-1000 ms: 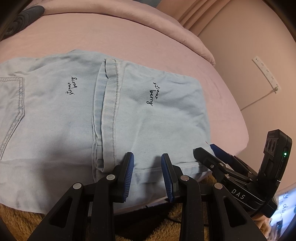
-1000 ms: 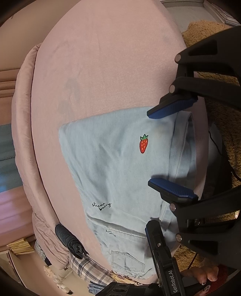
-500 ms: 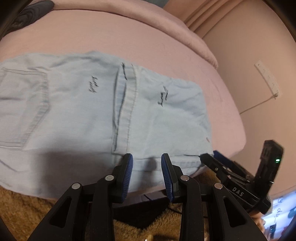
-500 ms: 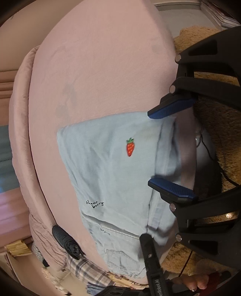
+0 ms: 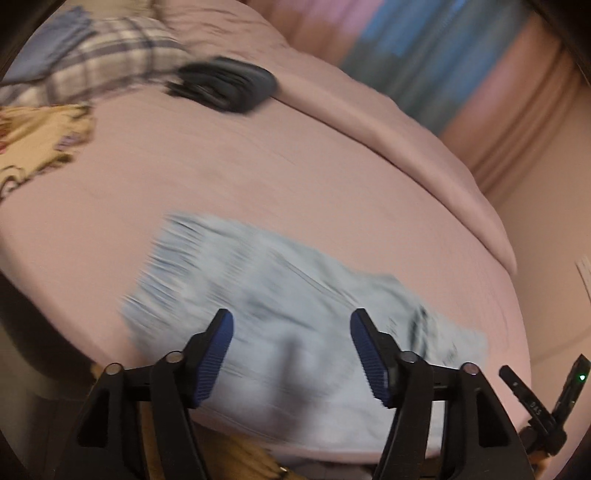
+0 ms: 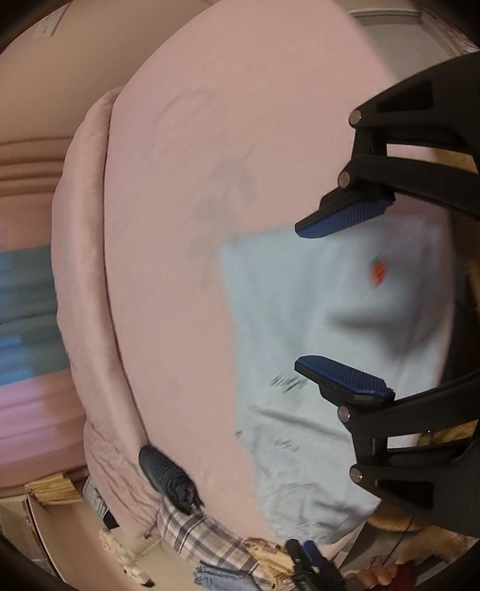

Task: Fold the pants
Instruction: 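Grasp the elastic waistband with the left gripper and lift it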

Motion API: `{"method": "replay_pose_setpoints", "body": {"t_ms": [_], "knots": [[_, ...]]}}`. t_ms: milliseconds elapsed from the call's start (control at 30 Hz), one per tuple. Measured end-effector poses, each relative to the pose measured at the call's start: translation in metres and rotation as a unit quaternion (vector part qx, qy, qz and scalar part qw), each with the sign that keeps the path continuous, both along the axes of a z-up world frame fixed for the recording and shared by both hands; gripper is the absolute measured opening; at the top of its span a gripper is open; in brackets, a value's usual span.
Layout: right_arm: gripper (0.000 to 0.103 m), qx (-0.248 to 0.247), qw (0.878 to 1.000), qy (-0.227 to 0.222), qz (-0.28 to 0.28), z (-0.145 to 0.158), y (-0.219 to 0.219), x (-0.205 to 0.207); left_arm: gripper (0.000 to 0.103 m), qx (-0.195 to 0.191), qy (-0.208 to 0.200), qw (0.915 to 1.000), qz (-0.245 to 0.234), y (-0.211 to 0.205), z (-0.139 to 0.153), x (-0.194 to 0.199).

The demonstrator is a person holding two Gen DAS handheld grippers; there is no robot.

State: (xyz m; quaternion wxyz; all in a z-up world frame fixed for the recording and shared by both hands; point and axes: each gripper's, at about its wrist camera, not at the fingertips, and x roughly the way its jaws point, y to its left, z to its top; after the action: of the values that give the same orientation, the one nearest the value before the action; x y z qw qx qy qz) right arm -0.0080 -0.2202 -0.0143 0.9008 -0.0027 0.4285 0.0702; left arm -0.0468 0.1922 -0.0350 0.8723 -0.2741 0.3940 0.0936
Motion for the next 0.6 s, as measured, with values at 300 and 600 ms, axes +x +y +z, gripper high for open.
{"method": "replay_pose_setpoints", "body": {"t_ms": [300,600], "knots": [[0.068,-0.049,0.995,0.072,0.039,-0.071,0.048,0.013,0.072,0.006,0.034,0.9963,0.079,0.063,-0.034,-0.009],[0.071,-0.036,0.996,0.062,0.052,-0.069,0.041,0.0,0.073,-0.038,0.068,0.9958,0.048,0.044,-0.068,-0.002]]}}
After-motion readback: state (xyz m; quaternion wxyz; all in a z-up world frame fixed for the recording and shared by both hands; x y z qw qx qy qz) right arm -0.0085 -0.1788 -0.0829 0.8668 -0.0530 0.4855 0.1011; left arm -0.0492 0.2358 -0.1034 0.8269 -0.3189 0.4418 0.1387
